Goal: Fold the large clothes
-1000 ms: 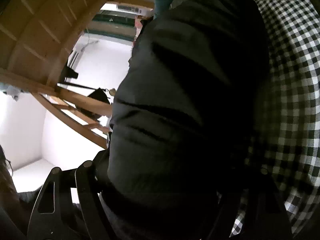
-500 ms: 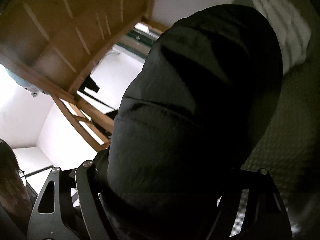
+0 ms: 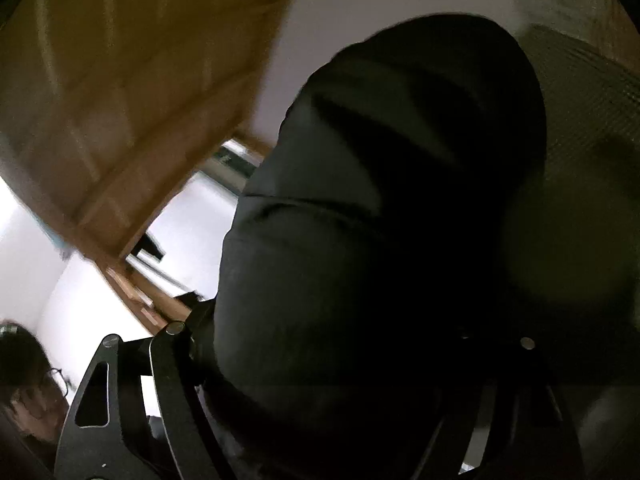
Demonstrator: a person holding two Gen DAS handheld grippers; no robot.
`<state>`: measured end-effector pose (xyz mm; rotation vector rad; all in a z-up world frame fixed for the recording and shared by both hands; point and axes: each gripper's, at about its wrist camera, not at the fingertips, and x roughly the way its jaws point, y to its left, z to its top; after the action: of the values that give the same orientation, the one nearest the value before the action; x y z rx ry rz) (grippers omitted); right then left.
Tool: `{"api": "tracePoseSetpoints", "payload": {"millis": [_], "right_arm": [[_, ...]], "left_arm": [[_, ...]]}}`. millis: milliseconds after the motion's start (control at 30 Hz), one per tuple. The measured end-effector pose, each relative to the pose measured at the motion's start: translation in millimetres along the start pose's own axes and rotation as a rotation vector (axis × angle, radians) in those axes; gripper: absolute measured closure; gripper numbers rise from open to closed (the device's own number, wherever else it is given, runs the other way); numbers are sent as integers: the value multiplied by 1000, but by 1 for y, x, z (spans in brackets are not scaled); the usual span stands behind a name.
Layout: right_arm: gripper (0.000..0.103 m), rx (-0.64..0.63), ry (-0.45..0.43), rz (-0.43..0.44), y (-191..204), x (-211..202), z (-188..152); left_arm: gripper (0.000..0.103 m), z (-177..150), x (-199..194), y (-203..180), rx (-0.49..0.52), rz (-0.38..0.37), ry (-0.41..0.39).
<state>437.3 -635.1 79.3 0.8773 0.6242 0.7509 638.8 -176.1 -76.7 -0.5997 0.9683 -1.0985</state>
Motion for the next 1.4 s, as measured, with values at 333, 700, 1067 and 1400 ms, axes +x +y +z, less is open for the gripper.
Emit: {"api": "tracePoseSetpoints", "payload": {"millis": [333, 700, 1067, 1400], "right_arm": [[7, 111, -48, -22, -74, -39, -24], [3, -197, -186, -735, 76, -100, 7], [3, -309, 224, -1083, 54, 46, -23], [3, -321, 243, -1044, 47, 44, -25]], "left_arm": [[10, -12, 43, 11, 43, 64, -15], [6, -7, 30, 17, 21, 109, -67], [6, 32, -31, -90, 284, 258, -193], [4, 84, 149, -46, 250, 645, 227]]}}
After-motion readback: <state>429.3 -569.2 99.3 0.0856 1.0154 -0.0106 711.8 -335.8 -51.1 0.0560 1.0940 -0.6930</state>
